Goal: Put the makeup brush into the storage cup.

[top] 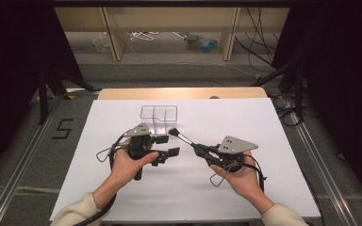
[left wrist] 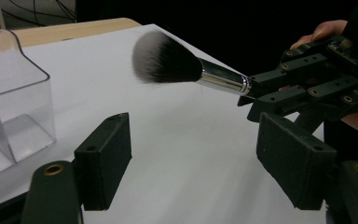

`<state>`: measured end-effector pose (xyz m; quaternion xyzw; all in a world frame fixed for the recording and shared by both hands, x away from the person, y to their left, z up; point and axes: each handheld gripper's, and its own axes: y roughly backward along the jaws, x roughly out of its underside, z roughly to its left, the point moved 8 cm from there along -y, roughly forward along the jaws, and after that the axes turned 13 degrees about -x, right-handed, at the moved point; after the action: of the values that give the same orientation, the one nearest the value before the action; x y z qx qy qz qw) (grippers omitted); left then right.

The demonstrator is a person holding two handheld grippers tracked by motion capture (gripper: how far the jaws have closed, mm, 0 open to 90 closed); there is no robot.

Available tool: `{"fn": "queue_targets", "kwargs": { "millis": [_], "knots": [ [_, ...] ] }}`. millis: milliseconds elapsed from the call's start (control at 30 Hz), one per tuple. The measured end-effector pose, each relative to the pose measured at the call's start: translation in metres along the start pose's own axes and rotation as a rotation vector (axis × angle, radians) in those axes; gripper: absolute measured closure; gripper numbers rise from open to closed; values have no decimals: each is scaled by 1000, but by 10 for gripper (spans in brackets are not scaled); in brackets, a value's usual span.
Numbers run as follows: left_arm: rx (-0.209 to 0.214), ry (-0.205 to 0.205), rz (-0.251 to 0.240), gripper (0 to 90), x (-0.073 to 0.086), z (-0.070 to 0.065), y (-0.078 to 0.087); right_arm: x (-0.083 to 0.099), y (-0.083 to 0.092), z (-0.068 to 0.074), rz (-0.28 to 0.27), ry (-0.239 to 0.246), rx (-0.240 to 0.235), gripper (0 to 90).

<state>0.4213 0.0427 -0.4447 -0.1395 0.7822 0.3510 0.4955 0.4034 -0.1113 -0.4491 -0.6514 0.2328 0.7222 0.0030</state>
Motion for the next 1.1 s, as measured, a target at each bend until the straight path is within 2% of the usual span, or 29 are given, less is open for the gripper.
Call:
{"fn": "queue_targets", "kwargs": {
  "millis": [133, 167, 300, 367, 433, 500, 600, 667, 733, 800, 1100],
  "knots": [
    [-1, 0, -1, 260, -1, -6, -4, 0, -1, 0, 7, 3, 1, 792],
    [2, 5, -3, 260, -2, -7, -5, 1, -1, 1, 13, -10, -5, 792],
    [9, 51, -14, 260, -4, -11, -9, 1, -1, 1, 12, -17, -4, 792],
    [20, 65, -16, 290, -5, -13, -13, 0, 0, 0, 10, -9, 18, 792],
    [24, 65, -16, 292, -5, -14, -13, 0, 0, 0, 11, -11, 15, 792],
    [36, 98, -28, 298, -7, -15, -15, 1, 0, 0, 11, -12, 15, 793],
    [32, 118, -29, 303, -8, -14, -15, 0, -1, 0, 10, -12, 16, 792],
    [42, 146, -37, 311, -9, -15, -16, 0, -2, 1, -2, -14, 5, 792],
    [63, 182, -41, 334, -9, -15, -18, 0, -2, 1, 6, -16, 18, 792],
    [64, 190, -43, 343, -9, -15, -19, -1, -3, 0, -9, -1, 21, 792],
    [77, 245, -75, 435, -12, -15, -22, -1, -3, 0, -3, 5, 20, 792]
  ]
}}
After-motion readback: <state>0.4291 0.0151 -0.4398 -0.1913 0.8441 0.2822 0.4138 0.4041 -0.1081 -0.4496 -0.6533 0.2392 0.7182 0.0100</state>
